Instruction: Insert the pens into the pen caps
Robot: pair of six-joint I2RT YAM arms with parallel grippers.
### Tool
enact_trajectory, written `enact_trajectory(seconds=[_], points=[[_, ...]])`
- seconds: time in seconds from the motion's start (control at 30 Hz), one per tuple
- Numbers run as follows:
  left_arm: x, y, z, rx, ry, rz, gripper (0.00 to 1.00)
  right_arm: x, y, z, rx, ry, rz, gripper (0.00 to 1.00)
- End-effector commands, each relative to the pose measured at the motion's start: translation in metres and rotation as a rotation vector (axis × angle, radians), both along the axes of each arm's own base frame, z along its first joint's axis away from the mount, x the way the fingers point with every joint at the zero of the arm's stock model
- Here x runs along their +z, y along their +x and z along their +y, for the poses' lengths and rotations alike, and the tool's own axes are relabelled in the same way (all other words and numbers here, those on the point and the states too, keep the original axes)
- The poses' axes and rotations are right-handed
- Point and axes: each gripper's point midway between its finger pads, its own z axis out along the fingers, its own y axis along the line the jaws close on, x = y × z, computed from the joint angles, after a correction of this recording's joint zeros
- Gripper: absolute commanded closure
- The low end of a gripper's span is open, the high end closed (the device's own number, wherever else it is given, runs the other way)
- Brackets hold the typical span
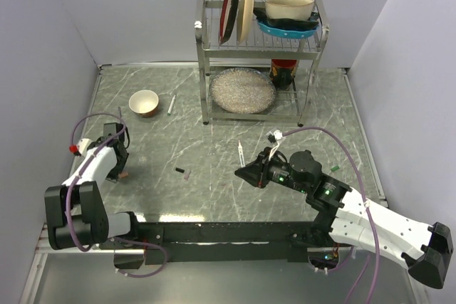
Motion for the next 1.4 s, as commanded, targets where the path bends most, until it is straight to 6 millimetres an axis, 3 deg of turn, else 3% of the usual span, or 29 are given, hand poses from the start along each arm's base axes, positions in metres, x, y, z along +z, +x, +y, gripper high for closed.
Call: enact_trajectory(seconds=[0.0, 0.4, 0.5, 0.6, 0.7, 0.77, 0.8, 0.83, 1.13, 1.23, 1.37], points=[[0.000, 0.016, -0.004, -0.023, -0.026, -0.074, 0.38, 0.010, 0.000, 0.003, 0.016, 0.022, -0.028, 1.00], [-0.027, 0.002, -0.015, 0.015, -0.097, -0.017, 0.44, 0.013, 0.001, 0.006, 0.012, 0.029, -0.008, 1.00], [-0.030, 0.000, -0.018, 0.027, -0.108, -0.021, 0.51, 0.013, 0.000, 0.005, 0.010, 0.035, 0.001, 1.00], [-0.032, 0.001, -0.021, 0.031, -0.132, -0.035, 0.68, 0.012, -0.001, 0.005, 0.007, 0.044, 0.008, 1.00], [-0.033, 0.005, -0.031, 0.018, -0.182, -0.062, 0.76, 0.013, -0.002, 0.004, 0.007, 0.050, 0.012, 1.00], [-0.033, 0.008, -0.042, 0.023, -0.244, -0.097, 0.87, 0.015, -0.003, 0.003, 0.008, 0.057, 0.013, 1.00], [-0.033, 0.011, -0.046, 0.022, -0.271, -0.122, 0.97, 0.016, -0.003, 0.003, 0.008, 0.057, 0.010, 1.00], [-0.030, 0.016, -0.051, 0.040, -0.303, -0.159, 0.99, 0.018, -0.003, 0.003, 0.008, 0.060, 0.010, 1.00], [-0.004, 0.042, -0.111, 0.169, -0.512, -0.334, 0.99, 0.024, -0.006, -0.003, -0.002, 0.074, 0.009, 1.00], [-0.002, 0.046, -0.131, 0.234, -0.568, -0.356, 0.99, 0.027, -0.007, -0.004, -0.001, 0.086, 0.007, 1.00], [-0.009, 0.041, -0.142, 0.330, -0.588, -0.348, 0.99, 0.030, -0.010, -0.007, 0.001, 0.094, 0.011, 1.00]])
